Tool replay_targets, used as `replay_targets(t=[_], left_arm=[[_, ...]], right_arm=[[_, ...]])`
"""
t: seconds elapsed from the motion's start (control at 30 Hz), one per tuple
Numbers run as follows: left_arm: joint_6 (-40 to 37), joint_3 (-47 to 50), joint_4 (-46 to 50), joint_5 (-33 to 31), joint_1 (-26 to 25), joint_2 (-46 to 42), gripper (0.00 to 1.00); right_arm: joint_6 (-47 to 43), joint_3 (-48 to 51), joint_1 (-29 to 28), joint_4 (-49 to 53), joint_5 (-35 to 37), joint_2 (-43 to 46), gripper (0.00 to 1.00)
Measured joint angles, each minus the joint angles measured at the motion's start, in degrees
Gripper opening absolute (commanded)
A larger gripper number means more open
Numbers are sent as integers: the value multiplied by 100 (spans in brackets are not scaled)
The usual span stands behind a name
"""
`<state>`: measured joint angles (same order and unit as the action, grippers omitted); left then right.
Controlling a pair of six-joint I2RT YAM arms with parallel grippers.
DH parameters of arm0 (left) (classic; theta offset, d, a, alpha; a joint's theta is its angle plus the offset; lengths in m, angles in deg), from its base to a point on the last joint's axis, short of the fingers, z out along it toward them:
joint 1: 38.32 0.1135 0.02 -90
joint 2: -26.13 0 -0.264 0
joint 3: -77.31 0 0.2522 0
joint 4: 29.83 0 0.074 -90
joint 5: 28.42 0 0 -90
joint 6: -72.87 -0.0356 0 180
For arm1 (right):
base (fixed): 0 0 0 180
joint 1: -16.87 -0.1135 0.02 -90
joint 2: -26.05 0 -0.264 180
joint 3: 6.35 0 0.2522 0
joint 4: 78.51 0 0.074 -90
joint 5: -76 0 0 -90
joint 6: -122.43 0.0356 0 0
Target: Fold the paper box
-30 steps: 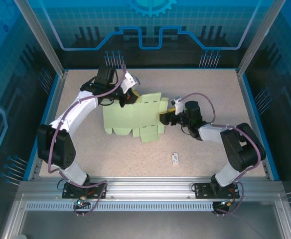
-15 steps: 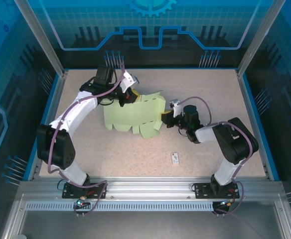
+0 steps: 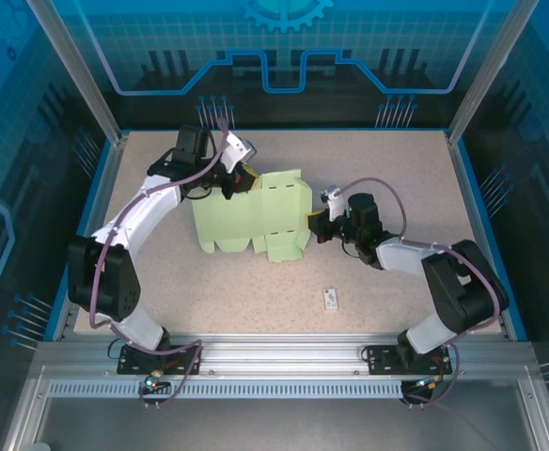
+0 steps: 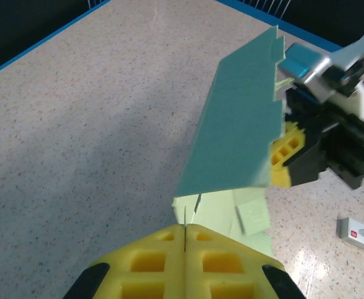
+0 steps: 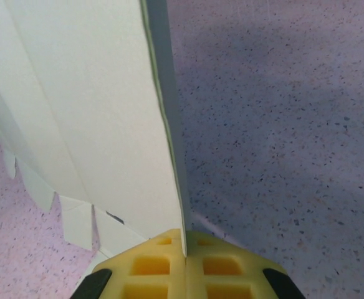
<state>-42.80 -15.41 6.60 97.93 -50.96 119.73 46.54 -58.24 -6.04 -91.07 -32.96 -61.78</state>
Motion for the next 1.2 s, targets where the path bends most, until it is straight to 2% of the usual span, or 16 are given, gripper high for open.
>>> replay_targets(t=[0.3,0.43,0.57,0.7,0.83,0.93,1.2], left_arm=[[153,678,-525,-214,28,-24,34],[-28,861,-673,-219,28,-24,44],[-428,868,-787,-254,2,-24,58],[-896,728,-623,-267,-87,22,62],[-1305,144,-225,-243,-219,293,62],[-1587,-256,118,-197,-330,514,58],[-1867,-1036,922,-46,-479,1143,24]], right_arm=[[-302,-870,87,2940,-271,481,0],[-516,-1058,151,3738,-260,479,0],[-835,-1335,155,4249,-258,466,0],[-1167,-1574,116,4551,-251,452,0],[-1419,-1733,79,4708,-256,428,0],[-1585,-1812,55,4815,-258,420,0],[-1939,-1963,2,4881,-254,398,0]])
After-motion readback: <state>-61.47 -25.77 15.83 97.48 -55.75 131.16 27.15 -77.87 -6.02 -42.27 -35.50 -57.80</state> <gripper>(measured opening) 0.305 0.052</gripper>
